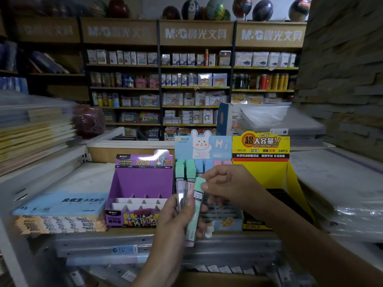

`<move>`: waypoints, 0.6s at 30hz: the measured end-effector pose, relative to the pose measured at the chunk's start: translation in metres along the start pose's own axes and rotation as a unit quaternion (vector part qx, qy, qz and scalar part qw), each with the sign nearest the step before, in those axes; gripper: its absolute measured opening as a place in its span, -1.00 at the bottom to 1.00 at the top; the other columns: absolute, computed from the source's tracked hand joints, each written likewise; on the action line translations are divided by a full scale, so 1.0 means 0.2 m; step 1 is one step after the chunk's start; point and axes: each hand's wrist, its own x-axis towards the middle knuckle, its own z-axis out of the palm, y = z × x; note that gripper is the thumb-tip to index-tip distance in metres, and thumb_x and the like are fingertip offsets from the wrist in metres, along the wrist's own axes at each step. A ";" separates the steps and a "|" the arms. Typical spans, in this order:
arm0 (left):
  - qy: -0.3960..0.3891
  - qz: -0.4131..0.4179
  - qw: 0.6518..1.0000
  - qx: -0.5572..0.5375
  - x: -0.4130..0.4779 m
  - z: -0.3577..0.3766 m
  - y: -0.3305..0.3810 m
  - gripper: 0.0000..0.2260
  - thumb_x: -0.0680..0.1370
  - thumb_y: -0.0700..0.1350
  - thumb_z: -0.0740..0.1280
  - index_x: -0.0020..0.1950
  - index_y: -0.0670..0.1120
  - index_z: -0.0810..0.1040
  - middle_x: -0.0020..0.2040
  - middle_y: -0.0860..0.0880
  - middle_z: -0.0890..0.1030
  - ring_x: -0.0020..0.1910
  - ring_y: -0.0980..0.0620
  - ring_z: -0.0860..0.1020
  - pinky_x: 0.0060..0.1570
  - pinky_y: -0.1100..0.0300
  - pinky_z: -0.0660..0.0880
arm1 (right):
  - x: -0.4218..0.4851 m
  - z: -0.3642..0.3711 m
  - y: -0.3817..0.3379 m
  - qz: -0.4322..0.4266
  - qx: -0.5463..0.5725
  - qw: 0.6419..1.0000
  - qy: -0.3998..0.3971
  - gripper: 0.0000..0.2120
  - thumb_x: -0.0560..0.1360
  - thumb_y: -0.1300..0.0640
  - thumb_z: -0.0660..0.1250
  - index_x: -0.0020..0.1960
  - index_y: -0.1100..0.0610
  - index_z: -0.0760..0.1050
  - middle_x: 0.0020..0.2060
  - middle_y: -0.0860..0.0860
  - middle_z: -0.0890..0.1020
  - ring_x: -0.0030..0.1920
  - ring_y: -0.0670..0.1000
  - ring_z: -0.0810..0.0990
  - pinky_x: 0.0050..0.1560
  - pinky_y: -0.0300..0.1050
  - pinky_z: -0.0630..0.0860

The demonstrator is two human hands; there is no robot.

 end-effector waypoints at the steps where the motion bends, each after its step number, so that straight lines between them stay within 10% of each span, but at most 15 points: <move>1: -0.005 0.000 1.000 -0.004 0.00 0.00 0.00 -0.81 0.49 0.03 0.41 0.04 0.00 0.68 -0.06 -0.26 0.70 -0.36 -0.10 0.63 -0.45 0.14 0.53 | 0.00 0.00 0.00 0.001 0.021 1.000 -0.002 -0.86 0.47 0.24 0.50 0.00 0.23 0.61 -0.28 0.20 0.71 -0.34 0.08 0.69 -0.41 -0.14 0.57; 7: 0.009 0.021 1.000 -0.002 0.01 -0.07 0.03 -0.83 0.53 -0.02 0.37 0.05 0.00 0.70 0.01 -0.24 0.73 -0.04 -0.24 0.72 -0.17 -0.01 0.65 | 0.03 -0.01 -0.03 0.000 0.114 0.993 0.014 -0.88 0.49 0.28 0.46 -0.01 0.24 0.56 -0.28 0.32 0.65 -0.41 0.09 0.62 -0.45 -0.16 0.50; 14: 0.065 0.036 0.997 -0.017 0.00 -0.21 0.13 -0.78 0.56 -0.07 0.36 0.08 -0.21 0.58 -0.09 -0.27 0.72 -0.18 -0.19 0.73 -0.36 0.13 0.63 | 0.13 -0.02 -0.04 -0.060 0.095 0.986 0.122 -0.88 0.53 0.29 0.42 0.05 0.21 0.55 -0.34 0.18 0.66 -0.35 0.14 0.61 -0.22 0.06 0.54; 18: 0.092 0.061 0.993 0.039 -0.02 -0.27 0.14 -0.85 0.60 -0.02 0.37 -0.08 -0.08 0.62 -0.25 -0.12 0.61 -0.50 0.09 0.44 -0.59 0.29 0.28 | 0.17 0.03 -0.02 -0.101 0.019 0.987 0.122 -0.88 0.53 0.31 0.42 0.04 0.17 0.55 -0.31 0.11 0.65 -0.28 0.18 0.69 -0.25 -0.09 0.63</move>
